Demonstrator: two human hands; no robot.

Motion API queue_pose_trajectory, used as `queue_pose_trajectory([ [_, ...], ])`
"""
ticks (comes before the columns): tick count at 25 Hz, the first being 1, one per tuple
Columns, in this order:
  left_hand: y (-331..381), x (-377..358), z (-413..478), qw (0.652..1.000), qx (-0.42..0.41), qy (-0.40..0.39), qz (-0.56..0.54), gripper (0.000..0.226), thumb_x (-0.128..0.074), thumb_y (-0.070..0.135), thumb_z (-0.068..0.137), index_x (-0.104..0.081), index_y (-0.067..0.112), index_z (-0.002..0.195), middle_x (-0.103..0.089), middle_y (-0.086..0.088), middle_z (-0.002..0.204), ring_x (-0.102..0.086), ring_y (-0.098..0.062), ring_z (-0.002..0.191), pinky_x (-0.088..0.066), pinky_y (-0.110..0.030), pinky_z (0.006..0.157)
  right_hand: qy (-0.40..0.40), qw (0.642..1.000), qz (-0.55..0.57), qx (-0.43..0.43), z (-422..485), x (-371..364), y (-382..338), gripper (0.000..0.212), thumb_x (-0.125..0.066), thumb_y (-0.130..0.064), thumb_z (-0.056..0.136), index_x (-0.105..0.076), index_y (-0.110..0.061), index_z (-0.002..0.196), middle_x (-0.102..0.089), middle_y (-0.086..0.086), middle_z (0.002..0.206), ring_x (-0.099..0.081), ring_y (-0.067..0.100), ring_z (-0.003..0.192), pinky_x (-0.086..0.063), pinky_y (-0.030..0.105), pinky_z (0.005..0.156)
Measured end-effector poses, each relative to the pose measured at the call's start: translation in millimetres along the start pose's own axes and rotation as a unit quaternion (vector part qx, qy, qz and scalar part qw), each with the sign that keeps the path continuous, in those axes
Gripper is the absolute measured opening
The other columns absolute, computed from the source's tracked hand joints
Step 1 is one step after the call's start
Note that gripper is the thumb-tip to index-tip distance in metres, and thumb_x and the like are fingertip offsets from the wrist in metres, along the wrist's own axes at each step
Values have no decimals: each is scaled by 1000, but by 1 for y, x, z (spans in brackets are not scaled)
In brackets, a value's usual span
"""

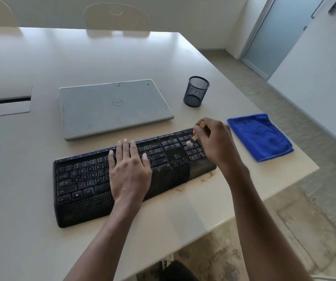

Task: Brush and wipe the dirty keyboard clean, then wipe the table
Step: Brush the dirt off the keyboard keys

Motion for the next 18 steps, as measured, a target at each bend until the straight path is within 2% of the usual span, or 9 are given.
queue_pose_trajectory([
  [2, 1, 0, 0, 1000, 0, -2, -4, 62, -37, 43, 108, -39, 7, 159, -37, -16, 166, -28, -29, 158, -19, -49, 129, -19, 1000, -3, 9, -2, -4, -4, 15, -60, -17, 103, -72, -11, 96, -74, 0, 83, -65, -8, 68, -43, 0, 57],
  [4, 1, 0, 0, 1000, -1, -1, -3, 63, -32, 43, 108, -39, 7, 159, -37, -16, 166, -29, -30, 157, -19, -50, 129, -44, 999, -19, 3, -4, -6, -2, 16, -59, -19, 103, -72, -13, 94, -74, 1, 82, -69, 0, 69, -47, 5, 57],
  [6, 1, -1, 0, 1000, -3, 3, -1, 65, -29, 44, 107, -41, 7, 158, -39, -17, 165, -31, -30, 157, -20, -50, 129, -40, 998, -42, 10, -2, -4, 1, 17, -59, -22, 103, -71, -15, 92, -74, 1, 81, -71, 13, 73, -57, 22, 64],
  [7, 1, -1, 0, 1000, -3, 1, 0, 64, -30, 44, 107, -41, 7, 158, -39, -16, 165, -31, -30, 157, -20, -50, 129, -29, 999, -36, 17, 0, -3, 0, 17, -59, -23, 103, -70, -15, 92, -73, 1, 81, -71, 12, 73, -58, 26, 66],
  [10, 0, -2, -1, 1000, -3, -1, 2, 62, -36, 43, 109, -39, 7, 159, -37, -15, 166, -28, -29, 158, -19, -50, 130, -42, 999, -2, 35, 3, -6, -8, 15, -60, -19, 103, -71, -13, 95, -74, 2, 82, -67, -2, 67, -47, 7, 58],
  [13, -1, -2, 0, 1000, -3, -3, 4, 63, -36, 44, 109, -37, 9, 161, -34, -14, 168, -26, -28, 159, -16, -48, 130, -82, 996, -25, 29, 0, -3, 0, 17, -60, -19, 103, -72, -13, 95, -74, 4, 82, -68, 5, 67, -51, 14, 57],
  [14, -1, -3, 0, 1000, -3, -3, 7, 63, -35, 45, 109, -36, 9, 161, -33, -14, 168, -25, -27, 159, -16, -48, 131, -82, 996, -17, 21, 0, 2, 4, 17, -59, -18, 104, -72, -11, 94, -73, 4, 81, -67, 3, 64, -48, 10, 53],
  [16, -1, -3, 0, 1000, -3, -5, 12, 64, -35, 46, 109, -35, 9, 161, -32, -13, 169, -24, -26, 159, -14, -47, 131, -46, 999, 6, 17, 4, 9, 9, 17, -59, -17, 104, -70, -9, 93, -72, 4, 80, -66, -2, 60, -43, 4, 49],
  [18, 0, -3, 0, 1000, -3, -6, 12, 63, -34, 45, 109, -35, 9, 162, -32, -13, 169, -23, -26, 160, -13, -46, 131, -27, 999, 9, 27, 9, 8, 11, 17, -59, -18, 104, -71, -10, 95, -73, 4, 81, -69, 1, 65, -48, 7, 54],
])
Point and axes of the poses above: each hand's wrist, its own z-axis towards the middle knuckle, its own x-axis out of the back of the hand, y = z × x, the point moved 3 cm from there along z, towards the middle knuckle
